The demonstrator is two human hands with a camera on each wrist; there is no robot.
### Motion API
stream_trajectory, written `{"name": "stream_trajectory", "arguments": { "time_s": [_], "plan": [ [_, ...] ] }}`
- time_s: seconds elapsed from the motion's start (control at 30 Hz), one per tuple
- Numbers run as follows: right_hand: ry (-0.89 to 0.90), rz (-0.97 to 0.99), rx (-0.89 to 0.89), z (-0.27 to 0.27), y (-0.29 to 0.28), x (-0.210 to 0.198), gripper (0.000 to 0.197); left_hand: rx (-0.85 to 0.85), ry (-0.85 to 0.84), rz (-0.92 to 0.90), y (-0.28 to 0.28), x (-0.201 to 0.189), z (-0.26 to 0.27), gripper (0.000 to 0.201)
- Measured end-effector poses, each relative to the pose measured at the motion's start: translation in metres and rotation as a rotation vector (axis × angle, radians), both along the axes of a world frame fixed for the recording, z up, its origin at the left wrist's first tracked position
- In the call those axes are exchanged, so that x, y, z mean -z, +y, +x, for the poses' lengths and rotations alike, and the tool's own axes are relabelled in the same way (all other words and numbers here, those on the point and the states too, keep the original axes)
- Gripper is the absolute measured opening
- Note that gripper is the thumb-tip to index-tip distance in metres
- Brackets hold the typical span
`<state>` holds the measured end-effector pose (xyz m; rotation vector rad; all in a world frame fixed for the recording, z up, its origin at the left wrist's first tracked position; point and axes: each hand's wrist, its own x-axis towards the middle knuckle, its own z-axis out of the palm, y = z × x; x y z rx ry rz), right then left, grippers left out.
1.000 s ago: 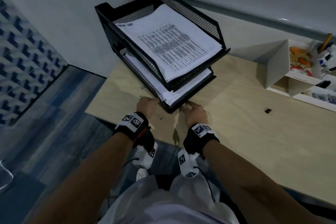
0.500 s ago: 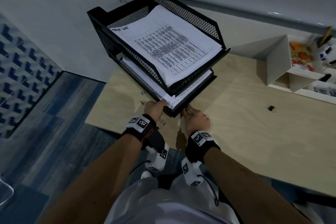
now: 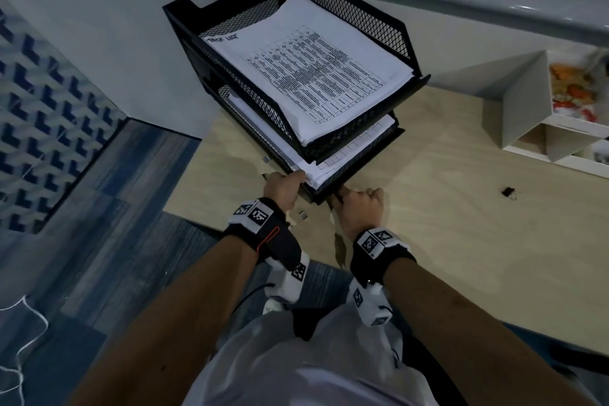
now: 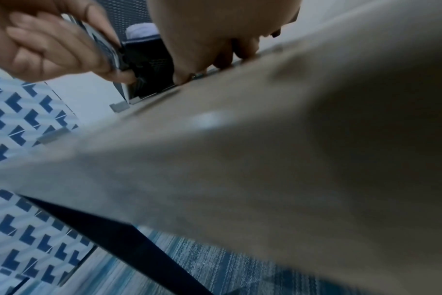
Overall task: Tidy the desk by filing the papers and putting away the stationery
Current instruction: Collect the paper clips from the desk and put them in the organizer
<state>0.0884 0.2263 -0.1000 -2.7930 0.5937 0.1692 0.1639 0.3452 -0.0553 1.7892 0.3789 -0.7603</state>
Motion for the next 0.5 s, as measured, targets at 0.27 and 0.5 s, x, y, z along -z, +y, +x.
{"name": "stream_trajectory", "arguments": {
  "time_s": [0.27,0.5],
  "plan": [
    [-0.111,0.287,-0.119,-0.024,-0.016,0.012,0.028,0.019,0.007,0.013,-0.008,0.006,-0.001,0.045],
    [-0.219,0.934,0.342,-0.021,-0.019,-0.018,0.012,0.073,0.015,-0.014,-0.003,0.011,-0.001,0.045]
  ]
}}
